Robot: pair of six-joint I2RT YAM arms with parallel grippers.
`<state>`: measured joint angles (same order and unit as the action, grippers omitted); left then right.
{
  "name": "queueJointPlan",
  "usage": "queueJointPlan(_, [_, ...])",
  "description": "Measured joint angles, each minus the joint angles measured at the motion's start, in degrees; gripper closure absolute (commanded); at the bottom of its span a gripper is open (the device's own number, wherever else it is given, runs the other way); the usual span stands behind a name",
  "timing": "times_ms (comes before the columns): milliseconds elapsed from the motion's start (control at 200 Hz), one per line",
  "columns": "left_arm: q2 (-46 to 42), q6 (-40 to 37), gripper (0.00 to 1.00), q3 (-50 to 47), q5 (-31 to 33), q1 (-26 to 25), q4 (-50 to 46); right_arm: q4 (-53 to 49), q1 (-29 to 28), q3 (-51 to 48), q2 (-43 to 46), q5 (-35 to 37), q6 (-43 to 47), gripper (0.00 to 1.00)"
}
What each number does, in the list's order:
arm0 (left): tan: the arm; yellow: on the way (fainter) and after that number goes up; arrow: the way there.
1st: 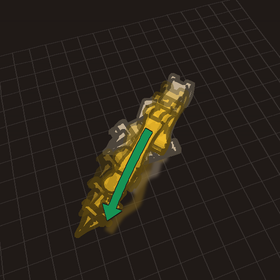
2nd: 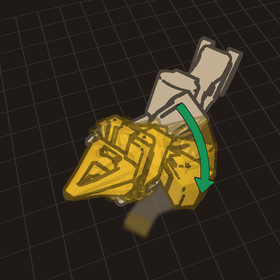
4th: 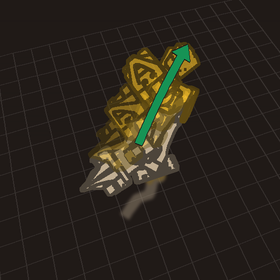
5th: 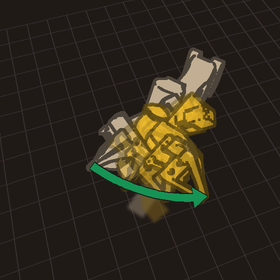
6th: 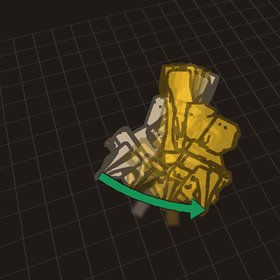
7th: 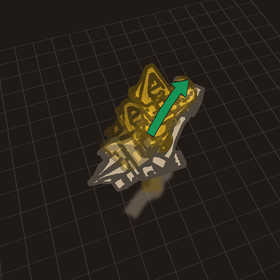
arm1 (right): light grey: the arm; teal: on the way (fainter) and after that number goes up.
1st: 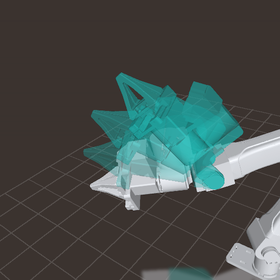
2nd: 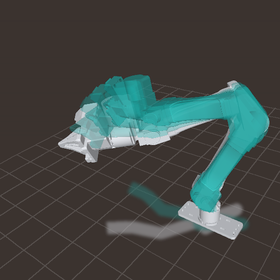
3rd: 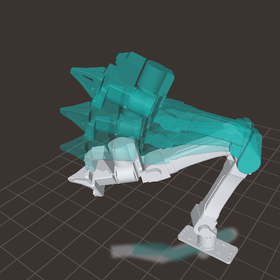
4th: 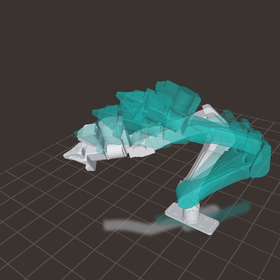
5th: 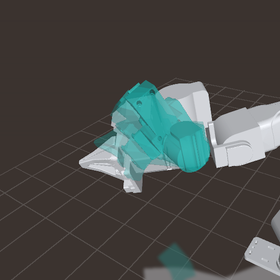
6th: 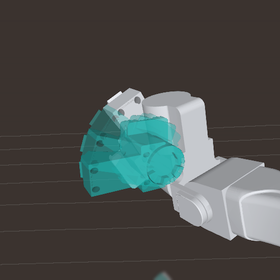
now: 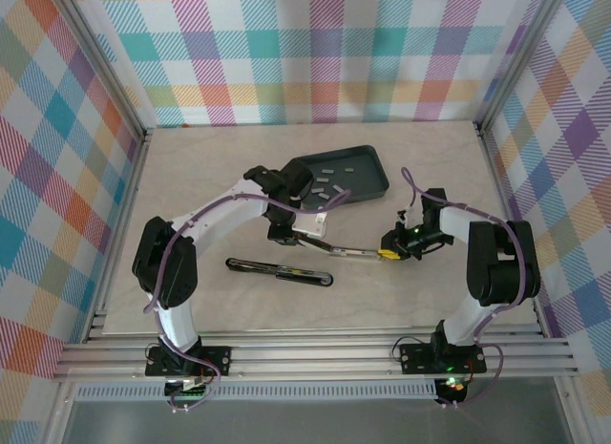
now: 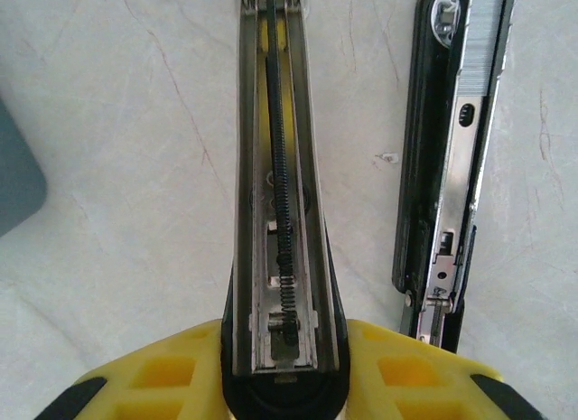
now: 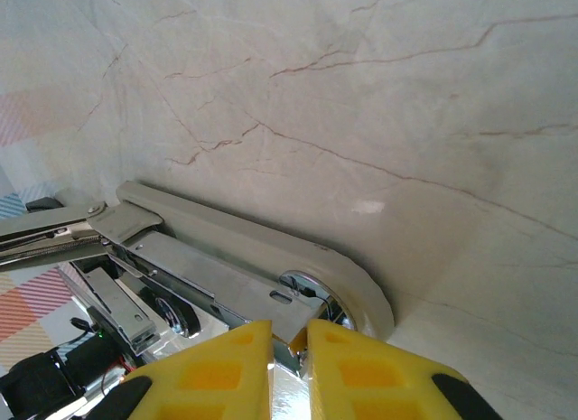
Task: Load the staples into the stapler
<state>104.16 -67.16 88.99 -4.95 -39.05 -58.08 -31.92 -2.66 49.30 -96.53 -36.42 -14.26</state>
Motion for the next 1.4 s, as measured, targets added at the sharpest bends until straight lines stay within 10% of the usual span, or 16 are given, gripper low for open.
queueJointPlan(1400, [5.95,9.62,0.77,11.02,-7.89,-8.79,9.01,10.93,-2.97,-0.90,-0.46,-5.84,-6.27,0.84])
